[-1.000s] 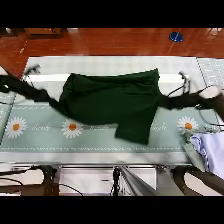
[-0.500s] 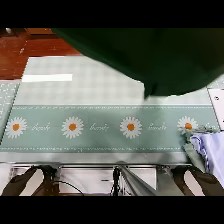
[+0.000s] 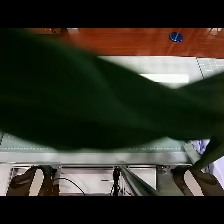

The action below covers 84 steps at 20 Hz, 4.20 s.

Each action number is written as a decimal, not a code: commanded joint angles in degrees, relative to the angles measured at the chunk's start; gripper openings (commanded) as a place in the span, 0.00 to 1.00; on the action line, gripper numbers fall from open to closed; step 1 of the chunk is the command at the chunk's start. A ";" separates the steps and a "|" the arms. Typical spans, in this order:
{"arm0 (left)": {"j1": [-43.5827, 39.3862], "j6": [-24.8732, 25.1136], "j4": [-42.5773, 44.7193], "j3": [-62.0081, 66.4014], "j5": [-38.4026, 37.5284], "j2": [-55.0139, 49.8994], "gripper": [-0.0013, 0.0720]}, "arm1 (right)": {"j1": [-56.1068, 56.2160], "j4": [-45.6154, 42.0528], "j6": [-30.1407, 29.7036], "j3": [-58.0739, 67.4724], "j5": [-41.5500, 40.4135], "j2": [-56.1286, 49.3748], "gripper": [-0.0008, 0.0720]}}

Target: Fold the shirts.

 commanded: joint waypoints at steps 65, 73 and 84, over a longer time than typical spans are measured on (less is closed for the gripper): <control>-14.21 7.56 -2.25 -21.09 6.60 -70.05 0.04 | 4.81 -13.46 -8.13 -32.70 -16.52 -50.80 0.04; -14.45 2.82 4.09 -23.17 0.24 -72.11 0.04 | 6.51 -11.65 -5.66 -38.97 -12.46 -55.69 0.04; -16.35 2.89 8.39 -21.38 -1.88 -71.97 0.44 | 6.23 -13.29 -8.26 -39.21 -10.51 -55.52 0.36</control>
